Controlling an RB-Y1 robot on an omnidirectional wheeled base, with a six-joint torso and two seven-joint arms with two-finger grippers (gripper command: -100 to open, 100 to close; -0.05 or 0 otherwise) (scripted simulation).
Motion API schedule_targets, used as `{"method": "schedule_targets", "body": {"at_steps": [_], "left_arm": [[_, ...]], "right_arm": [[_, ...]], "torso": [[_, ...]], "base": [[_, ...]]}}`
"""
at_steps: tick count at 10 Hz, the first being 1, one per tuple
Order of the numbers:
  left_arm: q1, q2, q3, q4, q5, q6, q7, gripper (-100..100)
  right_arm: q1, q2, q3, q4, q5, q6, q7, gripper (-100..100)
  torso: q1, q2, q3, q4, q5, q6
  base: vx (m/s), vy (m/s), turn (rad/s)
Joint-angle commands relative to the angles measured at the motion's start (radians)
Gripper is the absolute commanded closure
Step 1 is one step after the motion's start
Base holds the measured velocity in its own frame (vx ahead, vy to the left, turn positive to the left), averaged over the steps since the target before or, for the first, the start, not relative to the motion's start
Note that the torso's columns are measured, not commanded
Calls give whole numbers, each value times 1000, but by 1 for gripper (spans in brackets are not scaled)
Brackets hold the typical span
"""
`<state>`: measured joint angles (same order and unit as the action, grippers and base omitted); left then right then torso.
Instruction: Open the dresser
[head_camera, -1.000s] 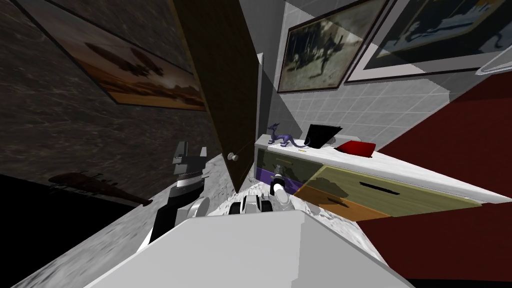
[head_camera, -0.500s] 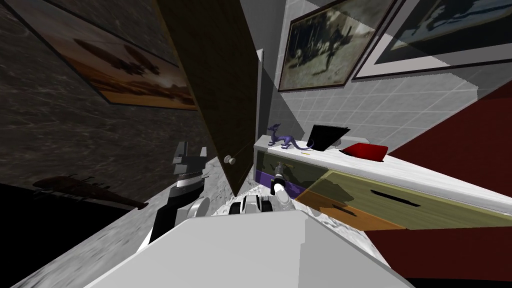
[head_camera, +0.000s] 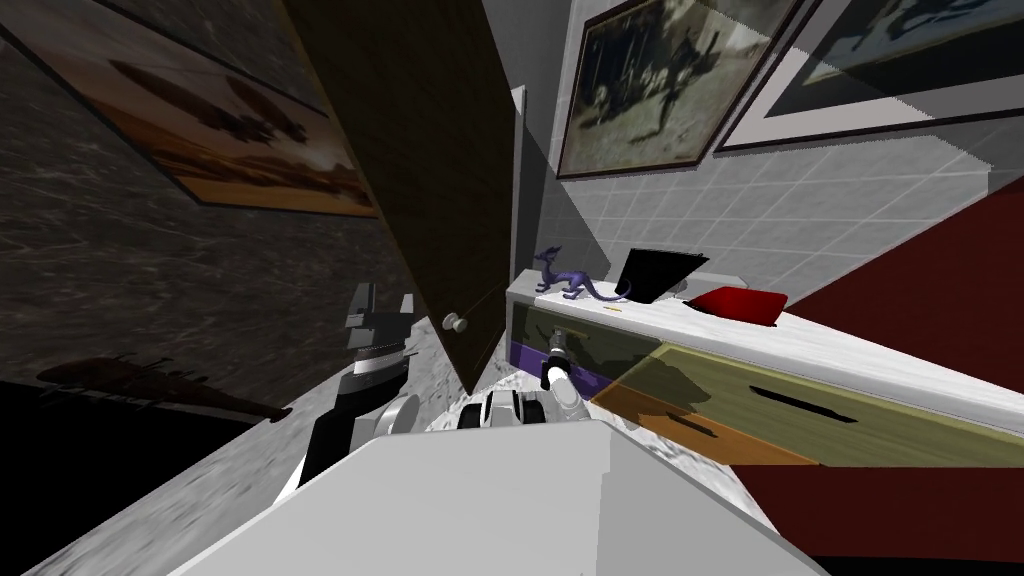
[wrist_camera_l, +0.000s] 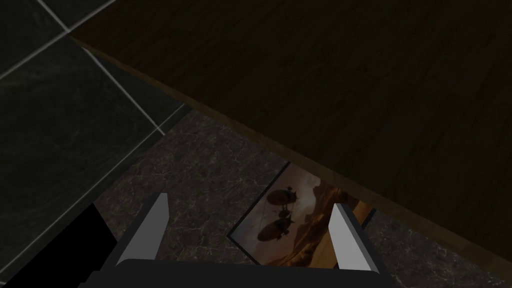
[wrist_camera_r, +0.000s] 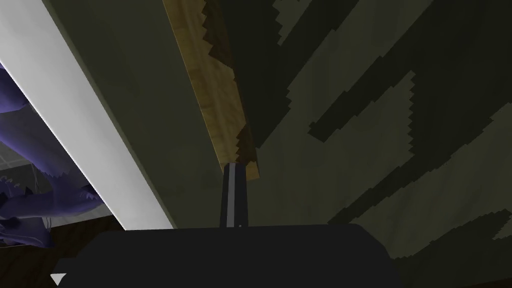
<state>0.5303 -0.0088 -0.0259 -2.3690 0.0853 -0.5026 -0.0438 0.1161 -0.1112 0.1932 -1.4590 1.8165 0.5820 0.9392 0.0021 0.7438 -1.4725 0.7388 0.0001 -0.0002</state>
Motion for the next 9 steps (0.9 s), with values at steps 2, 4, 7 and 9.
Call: {"method": "schedule_targets", "body": {"at_steps": [2,4,7,9], "left_arm": [[0,0,0,0,0,0,0,0],[0,0,0,0,0,0,0,0],[1,0,0,0,0,0,0,0],[1,0,0,0,0,0,0,0]], "right_arm": [[11,15,5,-17,-2,-12,22,100],[8,2,3,-9,-1,-6,11,-100],[4,1,1,0,2,1,-1,-100],[4,-1,0,1,2,1,-2,-100]], "torso": [[0,-3,-2,0,0,0],[-5,-12,-7,-2,-1,0],[-5,-12,-7,-3,-1,0],[-2,-5,-3,0,0,0]], "base": [[-179,87,-31],[-8,18,11],[145,-64,30],[116,-58,17]]}}
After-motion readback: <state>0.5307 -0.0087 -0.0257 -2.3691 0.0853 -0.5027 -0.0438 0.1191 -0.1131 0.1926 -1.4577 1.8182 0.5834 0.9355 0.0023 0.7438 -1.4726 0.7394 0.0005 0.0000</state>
